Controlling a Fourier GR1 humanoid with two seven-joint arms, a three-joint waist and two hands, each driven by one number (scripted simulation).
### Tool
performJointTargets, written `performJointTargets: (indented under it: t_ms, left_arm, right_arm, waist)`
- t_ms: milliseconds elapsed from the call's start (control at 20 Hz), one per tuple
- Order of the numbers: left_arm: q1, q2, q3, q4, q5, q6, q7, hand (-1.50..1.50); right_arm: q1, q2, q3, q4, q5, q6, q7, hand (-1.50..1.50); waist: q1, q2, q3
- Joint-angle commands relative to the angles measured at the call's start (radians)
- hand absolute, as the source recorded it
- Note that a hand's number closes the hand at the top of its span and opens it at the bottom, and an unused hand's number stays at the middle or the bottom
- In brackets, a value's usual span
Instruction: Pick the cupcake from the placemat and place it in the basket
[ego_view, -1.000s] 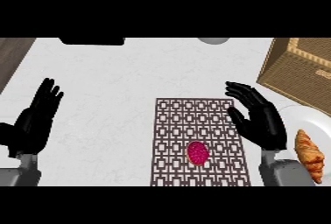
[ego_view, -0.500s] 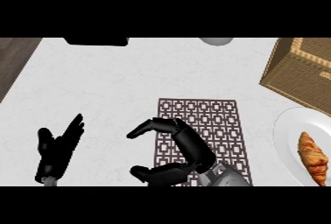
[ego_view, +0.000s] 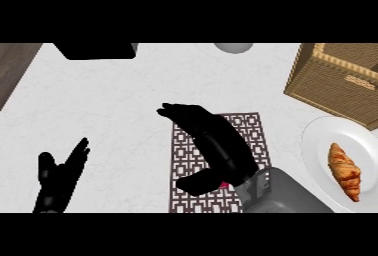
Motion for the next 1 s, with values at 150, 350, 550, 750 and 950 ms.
performJointTargets:
  t_ms: [150,350,550,750,950]
  left_arm:
    - [0.034,-0.017,-0.013,0.027,-0.006,0.008,0.024,0.00]
    - [0.025,0.000,0.005,0.035,0.003,-0.008,0.036,0.00]
    - [0.041,-0.016,-0.002,0.022,-0.002,0.000,0.032,0.00]
    - [0.012,-0.020,-0.004,0.016,-0.005,-0.001,0.063,0.00]
    - [0.020,-0.022,0.002,0.022,-0.009,-0.016,0.046,0.00]
  right_arm:
    - [-0.219,-0.219,-0.128,-0.220,-0.044,0.366,0.320,-1.50]
    - [-0.297,-0.260,-0.175,-0.286,-0.230,0.598,0.486,-1.50]
    - [-0.293,-0.328,-0.197,-0.308,-0.434,0.782,0.603,-1.50]
    - [-0.336,-0.383,-0.237,-0.341,-0.595,0.849,0.719,-1.50]
    - [-0.374,-0.476,-0.282,-0.326,-0.725,0.865,0.737,-1.50]
  waist:
    - [-0.012,0.009,-0.006]
    - [-0.011,0.011,-0.007]
    - [-0.010,0.012,-0.006]
    - [-0.008,0.013,-0.005]
    - [0.005,0.018,-0.005]
